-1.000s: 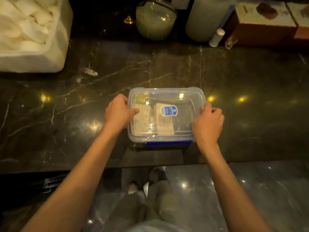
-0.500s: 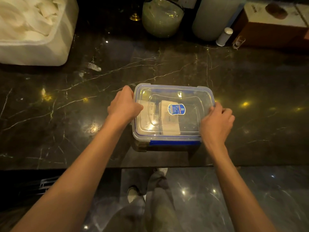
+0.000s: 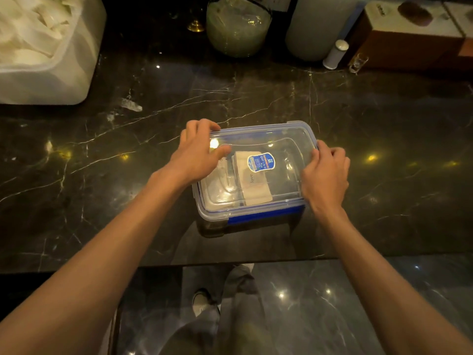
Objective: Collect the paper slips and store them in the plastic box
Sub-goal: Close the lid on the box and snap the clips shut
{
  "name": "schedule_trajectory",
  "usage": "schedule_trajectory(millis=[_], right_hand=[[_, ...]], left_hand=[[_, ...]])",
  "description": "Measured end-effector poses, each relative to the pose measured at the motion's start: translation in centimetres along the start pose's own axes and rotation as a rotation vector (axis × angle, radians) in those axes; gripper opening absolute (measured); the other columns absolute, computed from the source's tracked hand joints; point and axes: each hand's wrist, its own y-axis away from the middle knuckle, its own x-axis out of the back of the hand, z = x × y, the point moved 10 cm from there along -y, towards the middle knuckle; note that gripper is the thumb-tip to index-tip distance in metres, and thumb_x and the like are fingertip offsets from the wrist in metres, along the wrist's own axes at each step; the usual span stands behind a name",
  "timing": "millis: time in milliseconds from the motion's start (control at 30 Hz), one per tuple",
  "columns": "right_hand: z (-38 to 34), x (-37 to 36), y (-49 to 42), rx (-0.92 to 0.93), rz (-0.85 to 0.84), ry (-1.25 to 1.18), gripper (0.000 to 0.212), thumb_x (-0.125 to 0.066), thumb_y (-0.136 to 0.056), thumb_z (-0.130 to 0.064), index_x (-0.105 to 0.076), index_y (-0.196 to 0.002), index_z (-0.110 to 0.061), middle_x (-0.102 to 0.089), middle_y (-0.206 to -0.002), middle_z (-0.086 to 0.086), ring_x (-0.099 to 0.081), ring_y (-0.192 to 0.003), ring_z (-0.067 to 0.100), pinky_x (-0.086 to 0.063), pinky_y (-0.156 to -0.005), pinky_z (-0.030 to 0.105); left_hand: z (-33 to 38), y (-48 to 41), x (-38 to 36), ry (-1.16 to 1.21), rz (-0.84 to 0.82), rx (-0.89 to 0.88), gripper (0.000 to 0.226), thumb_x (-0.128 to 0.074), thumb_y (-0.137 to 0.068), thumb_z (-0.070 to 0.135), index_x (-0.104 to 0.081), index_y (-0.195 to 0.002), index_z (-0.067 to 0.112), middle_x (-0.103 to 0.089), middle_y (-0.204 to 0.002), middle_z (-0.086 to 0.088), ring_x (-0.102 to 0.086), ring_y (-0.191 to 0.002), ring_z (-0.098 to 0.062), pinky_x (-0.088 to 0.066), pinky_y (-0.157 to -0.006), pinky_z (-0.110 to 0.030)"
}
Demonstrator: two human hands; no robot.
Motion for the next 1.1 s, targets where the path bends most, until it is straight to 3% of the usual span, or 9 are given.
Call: schedule_trajectory(millis=[133,267,367,467,633,800,900,1000,1100], right_hand=[[-2.1,-0.6,-3.1,0.107,-0.075,0.098,0.038,-0.034,-0.104,-0.028,-0.051,-0.137,-0.018,-0.053,-0.128,0.011,-0.049,-0.117,0.029,-0.043,-0.094,0.045],[-3.0,0.1,-2.1,0.034,0.011,0.232,0.053,-0.038,-0.103,-0.034,-0.026,-0.154,-0.023,-0.040,-0.149,0.015,-0.040,-0.133,0.035,-0.032,-0.108,0.047],[-1.2,-1.7,3.2,-0.309,0.000,-0.040,0.066,-0.037,-0.099,-0.048,-0.008,-0.156,-0.034,-0.004,-0.164,0.012,-0.008,-0.149,0.039,-0.018,-0.118,0.057],[-1.0,-4.1,6.2,-0.390,-0.006,-0.440,0.066,-0.036,-0.102,-0.046,-0.001,-0.157,-0.037,0.020,-0.163,-0.003,-0.014,-0.150,0.032,-0.035,-0.115,0.049],[-1.6,-4.0,3.4,-0.199,-0.024,-0.488,0.059,-0.039,-0.103,-0.039,-0.013,-0.156,-0.036,0.021,-0.163,-0.002,-0.014,-0.151,0.027,-0.035,-0.116,0.049],[-2.5,-5.9,-0.5,0.037,-0.296,-0.506,0.062,-0.044,-0.101,-0.041,-0.011,-0.153,-0.046,0.024,-0.161,-0.008,-0.014,-0.151,0.022,-0.025,-0.118,0.036],[-2.9,-6.6,-2.6,0.137,-0.507,-0.525,0.073,-0.051,-0.099,-0.042,-0.003,-0.154,-0.045,0.028,-0.161,-0.010,0.002,-0.149,0.007,-0.015,-0.124,0.043],[-1.7,-5.9,-5.5,0.071,-0.575,-0.343,0.100,-0.061,-0.084,-0.062,0.013,-0.151,-0.047,0.025,-0.163,-0.002,0.009,-0.153,0.024,-0.012,-0.121,0.058],[-0.3,-3.5,-5.2,-0.117,-0.435,-0.308,0.112,-0.060,-0.074,-0.076,0.020,-0.148,-0.050,0.018,-0.165,0.003,0.005,-0.152,0.036,-0.016,-0.117,0.064]], left_hand=[[-1.2,0.0,-0.1,0.123,0.139,0.080,0.049,-0.063,-0.091,0.037,-0.040,-0.133,0.028,-0.031,-0.142,-0.001,-0.032,-0.132,-0.018,-0.035,-0.102,-0.038],[-1.0,0.5,-0.2,0.108,0.269,0.128,0.045,-0.062,-0.089,0.035,-0.041,-0.128,0.030,-0.034,-0.137,0.002,-0.034,-0.128,-0.019,-0.031,-0.087,-0.036],[-1.0,0.5,-0.1,0.106,0.293,0.127,0.044,-0.062,-0.089,0.034,-0.041,-0.127,0.031,-0.035,-0.136,0.003,-0.035,-0.124,-0.015,-0.031,-0.082,-0.035],[-1.2,0.3,0.0,0.107,0.287,0.127,0.043,-0.065,-0.087,0.036,-0.042,-0.124,0.031,-0.037,-0.130,0.005,-0.035,-0.118,-0.012,-0.032,-0.082,-0.035],[-1.5,0.8,0.7,0.093,0.244,0.191,0.045,-0.069,-0.084,0.044,-0.041,-0.116,0.030,-0.028,-0.113,0.009,-0.042,-0.115,-0.017,-0.037,-0.086,-0.036],[-2.1,3.6,1.1,0.049,0.196,0.310,0.052,-0.073,-0.078,0.050,-0.033,-0.103,0.028,-0.027,-0.110,0.005,-0.050,-0.113,-0.028,-0.042,-0.092,-0.044],[-2.6,5.7,-0.3,0.047,0.100,0.391,0.051,-0.075,-0.078,0.044,-0.033,-0.100,0.026,-0.034,-0.109,0.002,-0.056,-0.107,-0.033,-0.044,-0.090,-0.040],[-1.9,7.5,-3.1,0.189,0.003,0.469,0.047,-0.077,-0.079,0.034,-0.037,-0.099,0.019,-0.048,-0.116,-0.009,-0.056,-0.103,-0.031,-0.049,-0.094,-0.042],[0.2,8.8,-5.3,0.280,-0.046,0.480,0.044,-0.072,-0.084,0.035,-0.035,-0.100,0.018,-0.052,-0.115,-0.009,-0.056,-0.096,-0.024,-0.051,-0.091,-0.044]])
